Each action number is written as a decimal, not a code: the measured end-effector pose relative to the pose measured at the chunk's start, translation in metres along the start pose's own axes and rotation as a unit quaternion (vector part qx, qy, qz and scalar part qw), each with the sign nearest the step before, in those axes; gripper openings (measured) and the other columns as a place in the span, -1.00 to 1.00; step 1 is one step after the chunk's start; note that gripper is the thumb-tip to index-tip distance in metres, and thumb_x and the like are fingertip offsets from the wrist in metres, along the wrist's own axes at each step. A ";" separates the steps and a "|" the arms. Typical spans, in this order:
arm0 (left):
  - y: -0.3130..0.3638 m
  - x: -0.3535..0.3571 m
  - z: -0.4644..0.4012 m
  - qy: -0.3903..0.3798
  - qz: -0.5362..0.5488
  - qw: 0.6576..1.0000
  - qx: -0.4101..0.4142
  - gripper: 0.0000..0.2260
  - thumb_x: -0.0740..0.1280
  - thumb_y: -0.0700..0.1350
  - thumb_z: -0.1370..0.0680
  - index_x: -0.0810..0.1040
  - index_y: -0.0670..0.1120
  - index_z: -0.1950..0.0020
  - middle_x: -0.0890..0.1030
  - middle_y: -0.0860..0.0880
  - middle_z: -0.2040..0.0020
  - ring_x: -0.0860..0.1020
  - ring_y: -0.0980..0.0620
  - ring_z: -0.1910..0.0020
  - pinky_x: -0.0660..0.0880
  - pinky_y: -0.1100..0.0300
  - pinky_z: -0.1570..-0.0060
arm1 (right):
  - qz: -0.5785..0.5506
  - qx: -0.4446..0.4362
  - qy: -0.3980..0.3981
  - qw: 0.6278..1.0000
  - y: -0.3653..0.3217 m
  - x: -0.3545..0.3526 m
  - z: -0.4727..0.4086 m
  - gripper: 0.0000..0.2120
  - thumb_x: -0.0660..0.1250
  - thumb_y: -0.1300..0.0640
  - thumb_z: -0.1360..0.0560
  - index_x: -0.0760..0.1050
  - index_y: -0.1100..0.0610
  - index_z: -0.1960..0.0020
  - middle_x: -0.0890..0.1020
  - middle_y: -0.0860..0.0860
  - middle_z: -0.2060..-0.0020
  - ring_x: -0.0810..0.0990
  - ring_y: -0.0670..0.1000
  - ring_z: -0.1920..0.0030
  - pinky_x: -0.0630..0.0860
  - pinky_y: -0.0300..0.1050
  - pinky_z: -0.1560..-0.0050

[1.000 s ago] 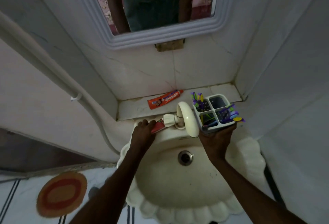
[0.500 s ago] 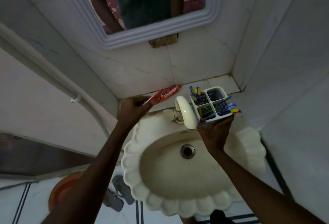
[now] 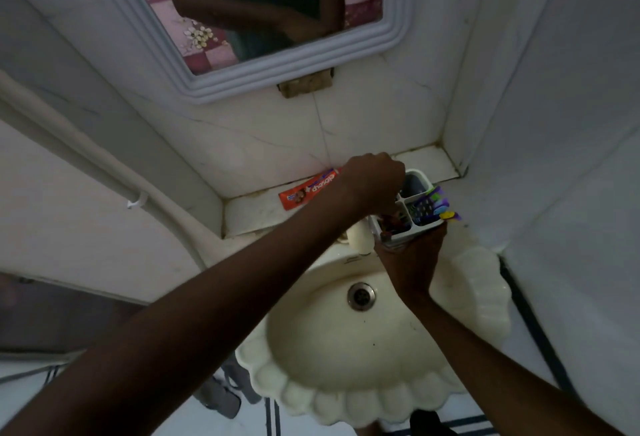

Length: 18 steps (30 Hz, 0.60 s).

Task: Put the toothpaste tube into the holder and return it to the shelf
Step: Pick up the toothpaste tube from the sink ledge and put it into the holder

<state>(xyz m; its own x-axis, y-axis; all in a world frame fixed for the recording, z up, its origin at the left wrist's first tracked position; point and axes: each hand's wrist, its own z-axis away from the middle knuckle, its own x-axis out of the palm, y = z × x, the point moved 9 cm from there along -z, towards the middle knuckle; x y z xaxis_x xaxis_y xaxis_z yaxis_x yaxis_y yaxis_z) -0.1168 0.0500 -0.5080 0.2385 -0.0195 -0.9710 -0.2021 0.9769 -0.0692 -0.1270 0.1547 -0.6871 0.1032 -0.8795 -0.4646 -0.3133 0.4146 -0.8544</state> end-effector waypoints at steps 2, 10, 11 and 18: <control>0.007 0.006 -0.002 0.013 0.002 1.000 0.001 -0.68 0.40 0.00 -0.50 0.61 -0.09 -0.21 0.64 -0.16 -0.15 0.63 -0.17 -0.09 0.41 0.13 0.13 | -0.001 0.005 0.003 1.000 -0.001 -0.001 0.001 0.08 0.65 -0.06 -0.25 0.15 0.40 -0.49 0.46 0.27 -0.30 0.51 0.23 -0.32 0.44 -0.20 -0.25; -0.073 0.009 -0.009 0.095 0.139 0.984 -0.066 -0.80 0.31 0.04 -0.50 0.70 0.04 0.01 0.72 -0.05 0.03 0.67 -0.09 0.08 0.63 0.01 0.02 | -0.055 0.044 -0.013 0.997 0.007 0.003 0.000 0.07 0.69 -0.05 -0.20 0.15 0.28 -0.47 0.48 0.20 -0.31 0.53 0.14 -0.29 0.44 -0.30 -0.21; -0.093 0.013 -0.008 0.110 0.151 0.978 -0.088 -0.75 0.27 0.05 -0.49 0.70 0.02 0.02 0.73 -0.06 0.04 0.68 -0.11 0.08 0.63 0.00 0.02 | -0.063 0.051 -0.016 0.997 0.010 0.003 0.002 0.08 0.70 -0.03 -0.19 0.15 0.28 -0.47 0.48 0.19 -0.31 0.53 0.12 -0.29 0.41 -0.35 -0.20; -0.205 0.132 -0.006 -0.030 0.241 0.929 -0.278 -0.59 0.43 0.00 -0.52 0.53 -0.06 -0.35 0.54 -0.14 -0.37 0.55 -0.13 -0.29 0.48 0.07 -0.29 | -0.040 0.062 0.001 0.997 0.014 0.005 0.002 0.12 0.67 -0.12 -0.16 0.13 0.29 -0.47 0.45 0.24 -0.32 0.50 0.27 -0.31 0.54 0.16 -0.27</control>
<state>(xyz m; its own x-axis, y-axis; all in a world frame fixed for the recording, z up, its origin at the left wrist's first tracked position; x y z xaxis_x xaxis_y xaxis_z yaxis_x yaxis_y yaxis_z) -0.0501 -0.1540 -0.6234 0.0414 0.4205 -0.9064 -0.7550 0.6073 0.2473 -0.1295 0.1568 -0.7020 0.1204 -0.9115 -0.3932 -0.1846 0.3686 -0.9110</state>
